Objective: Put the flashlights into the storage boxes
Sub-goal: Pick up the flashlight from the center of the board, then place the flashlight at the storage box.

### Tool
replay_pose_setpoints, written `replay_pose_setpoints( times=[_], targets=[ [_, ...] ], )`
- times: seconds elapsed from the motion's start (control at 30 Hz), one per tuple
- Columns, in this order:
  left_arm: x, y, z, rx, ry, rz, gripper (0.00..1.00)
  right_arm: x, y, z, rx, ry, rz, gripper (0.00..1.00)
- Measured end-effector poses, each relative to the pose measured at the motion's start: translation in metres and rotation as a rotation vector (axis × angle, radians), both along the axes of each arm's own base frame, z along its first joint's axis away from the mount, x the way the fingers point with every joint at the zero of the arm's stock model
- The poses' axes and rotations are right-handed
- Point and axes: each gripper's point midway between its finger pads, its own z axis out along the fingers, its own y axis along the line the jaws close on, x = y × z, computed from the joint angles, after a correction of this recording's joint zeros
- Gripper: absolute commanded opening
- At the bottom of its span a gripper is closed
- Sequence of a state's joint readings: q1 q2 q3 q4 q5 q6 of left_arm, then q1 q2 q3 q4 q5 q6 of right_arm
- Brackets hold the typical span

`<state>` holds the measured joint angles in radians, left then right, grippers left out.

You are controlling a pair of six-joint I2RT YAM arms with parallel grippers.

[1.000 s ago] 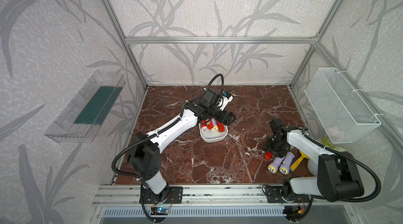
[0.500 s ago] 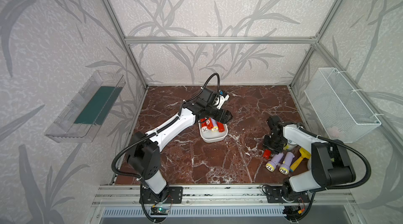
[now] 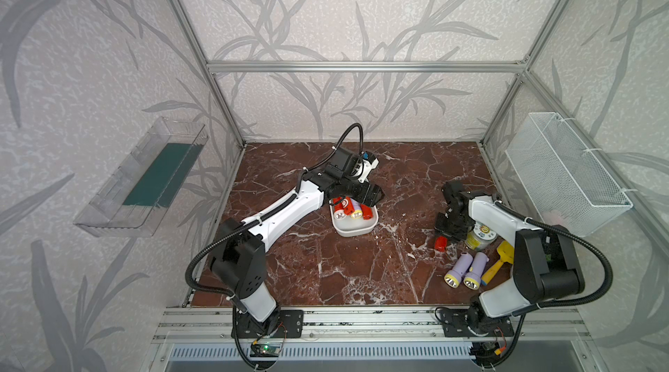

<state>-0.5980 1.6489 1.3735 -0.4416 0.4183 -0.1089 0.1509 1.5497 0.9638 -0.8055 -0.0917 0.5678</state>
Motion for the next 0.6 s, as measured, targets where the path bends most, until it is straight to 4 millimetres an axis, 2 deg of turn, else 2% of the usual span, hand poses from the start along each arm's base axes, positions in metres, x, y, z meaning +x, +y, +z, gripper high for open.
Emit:
replay_pose_setpoints(
  times=[0.2,0.4,0.6],
  targets=[
    [-0.008,0.019,-0.006,0.01,0.01,0.045,0.89,0.033,0.024,0.033,0.017,-0.078,0.079,0.37],
    [-0.017,0.05,0.004,0.001,-0.029,0.127,0.9,0.063,0.066,0.056,0.031,-0.128,0.198,0.37],
    [-0.028,0.081,0.019,-0.004,-0.085,0.216,0.9,0.094,0.115,0.066,0.046,-0.154,0.32,0.37]
  ],
)
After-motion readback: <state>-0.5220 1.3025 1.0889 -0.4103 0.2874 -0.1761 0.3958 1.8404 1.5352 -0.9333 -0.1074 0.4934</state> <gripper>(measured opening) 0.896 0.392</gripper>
